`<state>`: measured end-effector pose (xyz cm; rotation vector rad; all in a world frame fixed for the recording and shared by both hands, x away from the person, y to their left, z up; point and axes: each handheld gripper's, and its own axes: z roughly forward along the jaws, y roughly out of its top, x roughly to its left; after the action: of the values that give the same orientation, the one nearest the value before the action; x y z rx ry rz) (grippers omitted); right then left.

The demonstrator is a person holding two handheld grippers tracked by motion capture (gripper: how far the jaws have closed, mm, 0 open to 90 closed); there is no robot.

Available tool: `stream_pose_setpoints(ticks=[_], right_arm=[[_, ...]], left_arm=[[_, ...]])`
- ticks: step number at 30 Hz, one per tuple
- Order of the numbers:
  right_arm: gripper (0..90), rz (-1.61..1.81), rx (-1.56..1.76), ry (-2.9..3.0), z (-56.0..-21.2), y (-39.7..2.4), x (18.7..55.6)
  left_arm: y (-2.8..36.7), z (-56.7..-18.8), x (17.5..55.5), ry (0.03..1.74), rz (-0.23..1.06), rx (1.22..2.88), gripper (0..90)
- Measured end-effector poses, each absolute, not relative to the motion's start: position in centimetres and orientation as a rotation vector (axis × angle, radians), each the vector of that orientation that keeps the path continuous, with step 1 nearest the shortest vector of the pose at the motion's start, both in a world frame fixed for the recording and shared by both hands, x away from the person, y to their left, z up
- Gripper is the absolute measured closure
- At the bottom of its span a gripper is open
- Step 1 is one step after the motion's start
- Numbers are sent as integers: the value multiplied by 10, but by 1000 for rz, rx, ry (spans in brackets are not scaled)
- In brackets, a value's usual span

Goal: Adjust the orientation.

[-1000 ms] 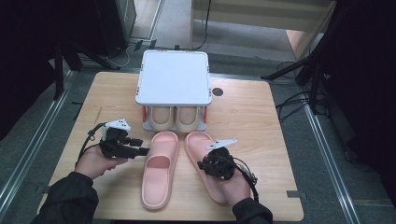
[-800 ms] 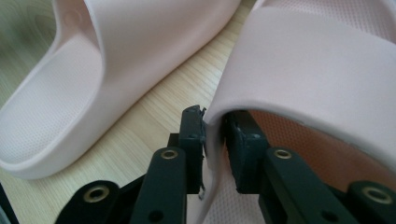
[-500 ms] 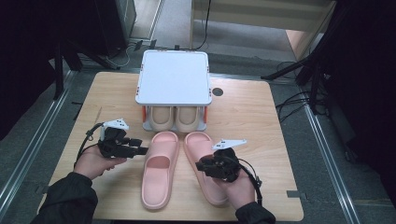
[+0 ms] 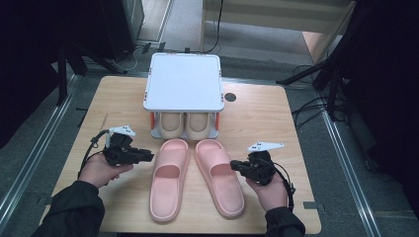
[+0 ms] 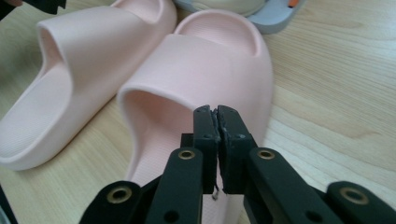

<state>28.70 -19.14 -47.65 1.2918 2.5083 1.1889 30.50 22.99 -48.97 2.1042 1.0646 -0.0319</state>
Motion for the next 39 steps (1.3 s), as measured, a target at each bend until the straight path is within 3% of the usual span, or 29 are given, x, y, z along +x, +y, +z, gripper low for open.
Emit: stream_pose_setpoints(ticks=[10,31,39], right_arm=[[891,1053,1383,2522,-490,-195,298],[872,1077,1363,2557,-500,-179,300],[822,1094,1342,2554,-503,-177,303]], left_arm=[[216,-502,310,1047,-39,2205,739],[198,-501,299,983,-108,2213,752],[195,-497,298,974,-113,2183,678]])
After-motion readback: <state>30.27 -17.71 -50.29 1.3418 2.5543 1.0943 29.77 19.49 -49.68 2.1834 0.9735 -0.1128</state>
